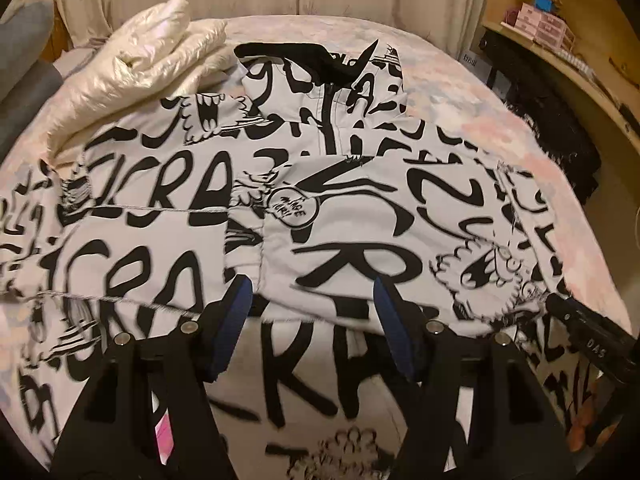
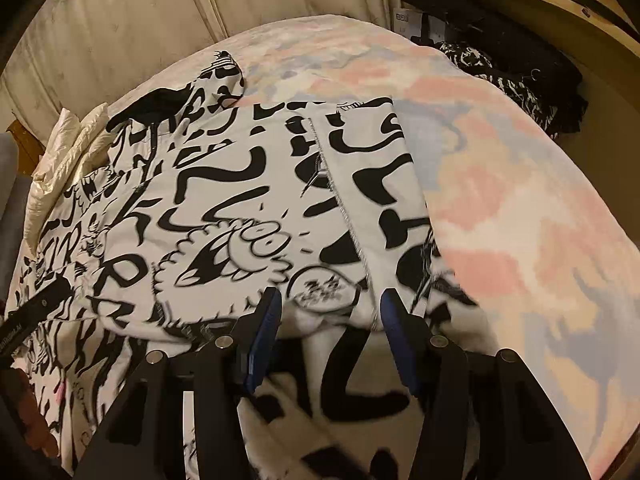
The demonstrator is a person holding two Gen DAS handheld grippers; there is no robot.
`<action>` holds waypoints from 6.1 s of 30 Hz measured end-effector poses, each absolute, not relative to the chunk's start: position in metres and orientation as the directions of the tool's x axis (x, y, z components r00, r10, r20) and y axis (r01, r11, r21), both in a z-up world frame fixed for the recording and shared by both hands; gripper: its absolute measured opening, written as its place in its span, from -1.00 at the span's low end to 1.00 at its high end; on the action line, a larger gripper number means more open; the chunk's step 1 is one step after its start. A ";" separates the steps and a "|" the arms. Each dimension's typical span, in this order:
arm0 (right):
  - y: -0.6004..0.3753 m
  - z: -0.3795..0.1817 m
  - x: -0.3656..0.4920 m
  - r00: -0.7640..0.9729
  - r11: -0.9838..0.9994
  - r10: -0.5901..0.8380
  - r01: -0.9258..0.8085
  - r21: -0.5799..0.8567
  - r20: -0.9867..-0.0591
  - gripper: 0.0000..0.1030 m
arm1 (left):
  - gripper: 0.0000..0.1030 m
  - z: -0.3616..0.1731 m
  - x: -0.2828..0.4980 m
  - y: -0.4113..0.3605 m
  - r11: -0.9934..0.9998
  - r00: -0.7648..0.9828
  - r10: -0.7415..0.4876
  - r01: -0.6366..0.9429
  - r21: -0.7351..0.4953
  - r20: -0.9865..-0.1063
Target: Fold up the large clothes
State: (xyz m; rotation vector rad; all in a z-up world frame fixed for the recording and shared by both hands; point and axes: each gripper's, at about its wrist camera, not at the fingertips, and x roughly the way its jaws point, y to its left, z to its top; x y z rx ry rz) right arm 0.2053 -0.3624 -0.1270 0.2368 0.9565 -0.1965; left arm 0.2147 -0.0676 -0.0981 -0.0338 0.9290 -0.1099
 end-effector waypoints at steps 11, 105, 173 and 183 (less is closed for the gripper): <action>-0.341 -0.115 0.145 0.556 0.956 -0.026 0.257 0.143 -0.831 0.01 | 0.17 -0.077 0.163 -0.069 0.994 0.580 -0.088 0.103 -0.035 -0.810; 0.019 -0.038 0.211 0.648 0.968 0.245 -0.201 0.149 -0.721 0.15 | -0.95 0.016 0.217 0.184 0.975 0.779 -0.154 0.020 -0.220 -0.608; -0.135 -0.054 0.263 0.644 0.969 0.245 -0.133 0.209 -0.725 -0.63 | 0.44 -0.160 0.202 0.179 0.971 0.481 0.146 -0.235 0.034 -0.865; -0.196 -0.126 0.260 0.548 0.882 0.383 0.023 0.471 -0.744 0.41 | 0.44 -0.157 0.199 0.192 0.977 0.478 0.109 -0.212 0.006 -0.872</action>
